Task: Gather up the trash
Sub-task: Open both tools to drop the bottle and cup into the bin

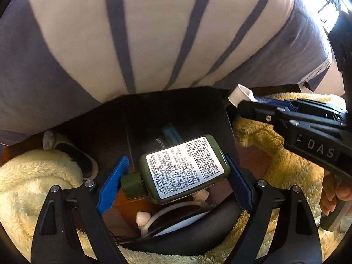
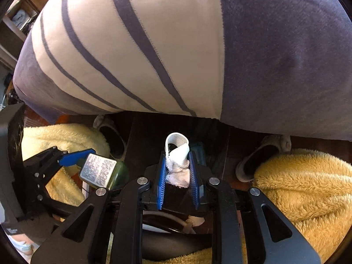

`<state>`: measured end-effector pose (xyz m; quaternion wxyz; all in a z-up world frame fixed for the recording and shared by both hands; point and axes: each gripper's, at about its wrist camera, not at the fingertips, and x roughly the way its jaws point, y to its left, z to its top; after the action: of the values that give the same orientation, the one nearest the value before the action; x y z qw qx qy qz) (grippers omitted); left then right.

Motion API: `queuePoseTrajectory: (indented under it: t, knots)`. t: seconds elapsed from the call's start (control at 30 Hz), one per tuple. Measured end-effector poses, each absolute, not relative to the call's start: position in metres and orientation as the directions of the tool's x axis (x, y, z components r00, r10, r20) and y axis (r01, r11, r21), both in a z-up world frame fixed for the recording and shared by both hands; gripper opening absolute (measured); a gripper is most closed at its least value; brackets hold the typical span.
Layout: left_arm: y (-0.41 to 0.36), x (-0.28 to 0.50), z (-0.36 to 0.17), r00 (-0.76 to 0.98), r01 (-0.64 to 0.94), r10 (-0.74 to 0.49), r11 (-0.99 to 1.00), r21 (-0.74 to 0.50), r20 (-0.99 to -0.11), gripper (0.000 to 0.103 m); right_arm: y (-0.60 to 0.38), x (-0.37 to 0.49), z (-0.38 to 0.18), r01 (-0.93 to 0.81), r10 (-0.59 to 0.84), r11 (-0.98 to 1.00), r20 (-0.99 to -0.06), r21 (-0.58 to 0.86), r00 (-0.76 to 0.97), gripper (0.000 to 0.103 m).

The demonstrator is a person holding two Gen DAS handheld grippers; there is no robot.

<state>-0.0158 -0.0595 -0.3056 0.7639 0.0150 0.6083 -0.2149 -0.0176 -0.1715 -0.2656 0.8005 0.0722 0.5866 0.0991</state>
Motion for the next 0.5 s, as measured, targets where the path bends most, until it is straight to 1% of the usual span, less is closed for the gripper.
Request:
queuePoseTrajectory:
  t: [0.1, 0.13, 0.17, 0.2, 0.23, 0.27, 0.33, 0.5]
  knots:
    - [-0.062, -0.014, -0.31, 0.154, 0.351, -0.306, 0.906, -0.238, -0.939, 0.083, -0.173, -0.016, -0.266, -0.066, 0.24, 0.971, -0.928, 0.231, 0.286, 0.023]
    - [-0.062, -0.014, -0.312, 0.152, 0.351, -0.305, 0.906, -0.237, -0.94, 0.082, -0.175, -0.015, -0.267, -0.062, 0.237, 0.971, -0.929, 0.229, 0.284, 0.029]
    - [-0.062, -0.014, -0.312, 0.151, 0.35, -0.302, 0.907, -0.235, -0.941, 0.083, -0.176, -0.015, -0.269, -0.056, 0.237, 0.971, -0.929, 0.23, 0.284, 0.039]
    - [-0.061, -0.014, -0.313, 0.149, 0.349, -0.301, 0.907, -0.234, -0.942, 0.083, -0.177, -0.014, -0.268, -0.051, 0.236, 0.972, -0.929, 0.231, 0.284, 0.043]
    - [-0.061, -0.013, -0.313, 0.152, 0.346, -0.301, 0.908, -0.235, -0.941, 0.086, -0.178, -0.014, -0.267, -0.048, 0.236, 0.971, -0.928, 0.232, 0.287, 0.048]
    - [-0.06, -0.014, -0.312, 0.156, 0.345, -0.3, 0.909, -0.233, -0.941, 0.091, -0.178, -0.014, -0.267, -0.046, 0.236, 0.971, -0.928, 0.232, 0.289, 0.048]
    - [-0.058, -0.014, -0.309, 0.17, 0.341, -0.298, 0.912, -0.227, -0.939, 0.095, -0.179, -0.013, -0.265, -0.04, 0.228, 0.973, -0.927, 0.227, 0.298, 0.049]
    - [-0.058, -0.015, -0.298, 0.199, 0.342, -0.295, 0.915, -0.216, -0.935, 0.095, -0.182, -0.014, -0.253, -0.035, 0.206, 0.978, -0.921, 0.206, 0.33, 0.061]
